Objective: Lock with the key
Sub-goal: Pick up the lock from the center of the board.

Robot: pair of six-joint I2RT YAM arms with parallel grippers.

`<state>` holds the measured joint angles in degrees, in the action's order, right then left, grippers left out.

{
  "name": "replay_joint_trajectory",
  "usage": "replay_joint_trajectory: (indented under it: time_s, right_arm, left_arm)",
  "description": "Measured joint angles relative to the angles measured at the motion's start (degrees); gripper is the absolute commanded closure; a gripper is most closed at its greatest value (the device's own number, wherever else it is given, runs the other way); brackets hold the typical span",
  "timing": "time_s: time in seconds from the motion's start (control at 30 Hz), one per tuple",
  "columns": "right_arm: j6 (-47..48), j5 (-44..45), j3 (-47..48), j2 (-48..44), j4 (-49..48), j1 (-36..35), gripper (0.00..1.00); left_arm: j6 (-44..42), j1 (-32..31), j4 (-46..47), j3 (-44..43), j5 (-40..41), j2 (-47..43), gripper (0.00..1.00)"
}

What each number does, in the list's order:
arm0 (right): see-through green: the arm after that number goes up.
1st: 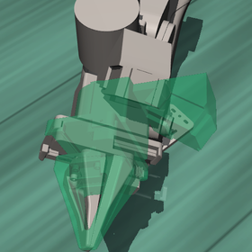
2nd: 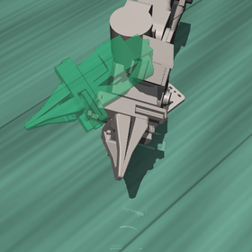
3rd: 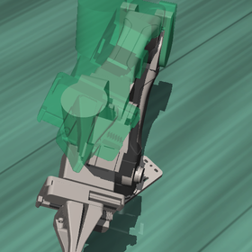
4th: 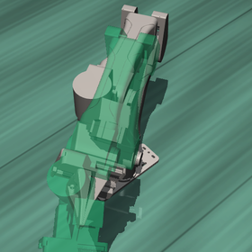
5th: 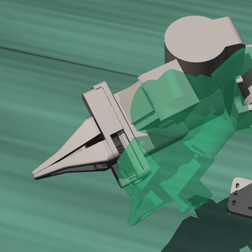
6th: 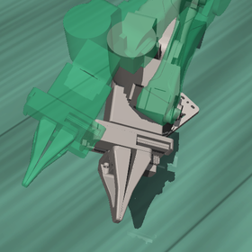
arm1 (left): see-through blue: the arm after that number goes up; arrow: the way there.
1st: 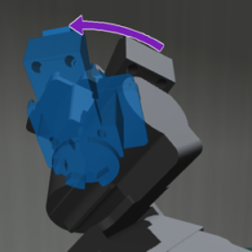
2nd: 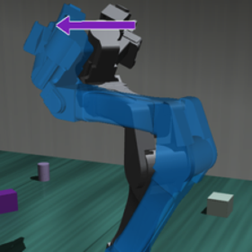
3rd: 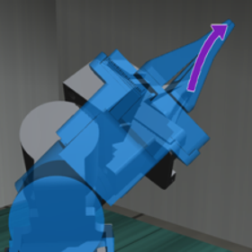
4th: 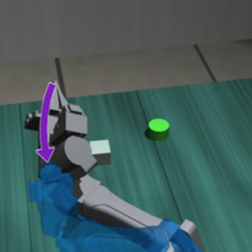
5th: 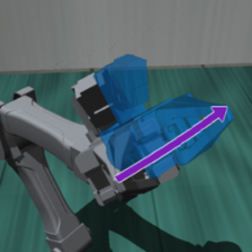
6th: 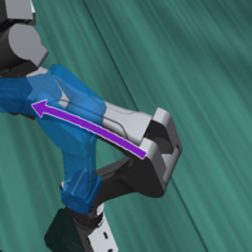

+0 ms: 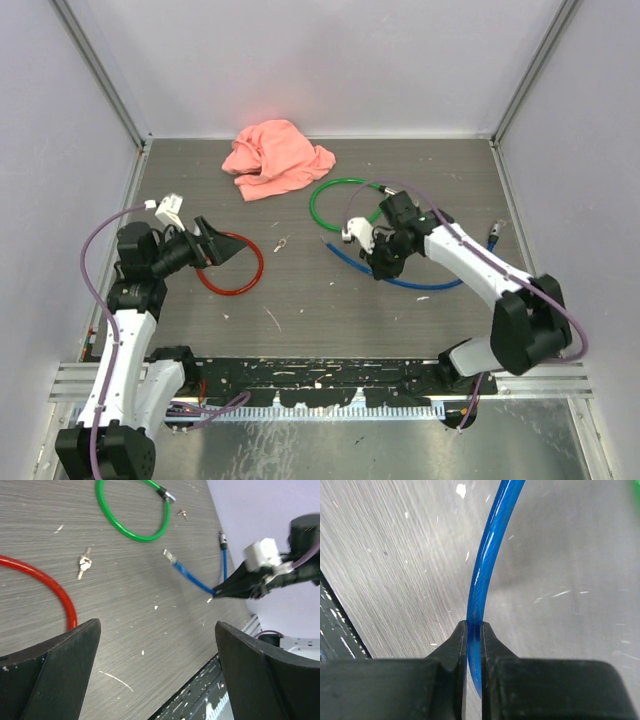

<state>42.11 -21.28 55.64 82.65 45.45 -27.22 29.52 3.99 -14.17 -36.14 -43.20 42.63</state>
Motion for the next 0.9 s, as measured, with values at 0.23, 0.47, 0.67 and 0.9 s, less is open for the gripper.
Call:
replay_joint_trajectory:
  time_s: [0.23, 0.47, 0.67, 0.9]
  right_arm:
    - [0.02, -7.93, 19.02, -6.91, 8.20, 5.92, 0.99]
    - [-5.33, -16.83, 33.79, -7.50, 11.45, 11.47, 0.99]
    - [-13.14, -25.35, 41.07, -6.51, 11.41, 12.66, 0.99]
    - [-22.47, -33.33, 46.03, -4.61, 8.72, 13.92, 0.99]
  left_arm:
    - [8.92, -1.77, 10.12, 3.61, -5.16, 0.52, 0.00]
    - [20.63, -6.23, 20.02, 8.39, -4.72, -1.97, 0.01]
    - [29.90, -20.68, 28.61, 16.24, 5.88, -5.53, 0.10]
    - [25.40, -34.60, 32.35, 19.19, 19.26, -5.05, 0.11]
